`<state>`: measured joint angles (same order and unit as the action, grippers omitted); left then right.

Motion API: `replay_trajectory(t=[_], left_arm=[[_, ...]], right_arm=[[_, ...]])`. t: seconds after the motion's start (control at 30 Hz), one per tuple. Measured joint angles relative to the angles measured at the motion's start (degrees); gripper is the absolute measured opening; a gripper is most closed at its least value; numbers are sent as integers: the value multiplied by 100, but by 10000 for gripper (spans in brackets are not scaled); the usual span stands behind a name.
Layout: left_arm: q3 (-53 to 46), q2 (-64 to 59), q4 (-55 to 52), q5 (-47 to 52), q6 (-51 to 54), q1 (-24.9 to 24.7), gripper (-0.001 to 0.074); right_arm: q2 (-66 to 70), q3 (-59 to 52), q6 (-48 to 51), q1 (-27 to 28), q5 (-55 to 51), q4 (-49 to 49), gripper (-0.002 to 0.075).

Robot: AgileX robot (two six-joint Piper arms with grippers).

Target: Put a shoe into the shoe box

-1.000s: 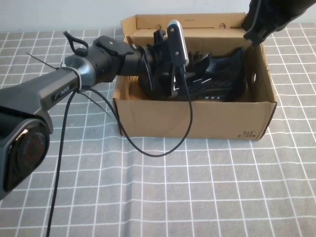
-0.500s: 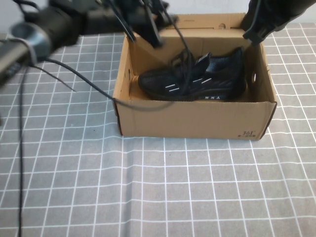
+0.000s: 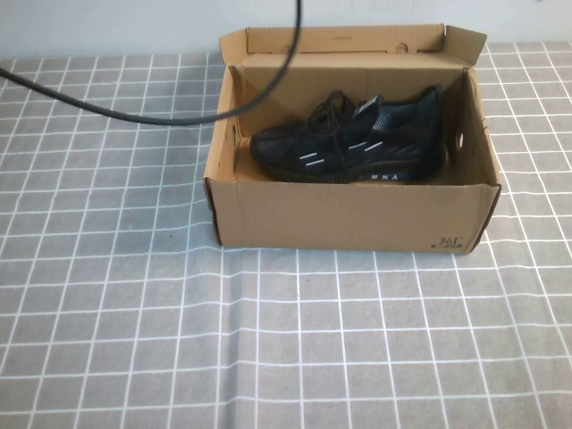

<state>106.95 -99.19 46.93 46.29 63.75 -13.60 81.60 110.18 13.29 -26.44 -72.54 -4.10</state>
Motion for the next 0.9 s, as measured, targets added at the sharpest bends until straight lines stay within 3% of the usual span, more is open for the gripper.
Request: replay_trajectory(t=[0.23,0.4,0.7,0.9], left_arm=[[-19,1213,-1119,595,-1248,0,1],[-880,2209,-1806,607,-1830,0,1],[-4417,5037,-1818,-1643,-2251,0,0],[-6646,6713,-1117,-2938,-2226,0,0]], right_arm=[[-1595,-1023,-813,0,-9,8,-16],[-2973,-2429,-1115,0,-22,17,-16],[-5512,-4407,-1409,0,-92,88,-16],[-6817,-5337,-1435,0,700,99,-16]])
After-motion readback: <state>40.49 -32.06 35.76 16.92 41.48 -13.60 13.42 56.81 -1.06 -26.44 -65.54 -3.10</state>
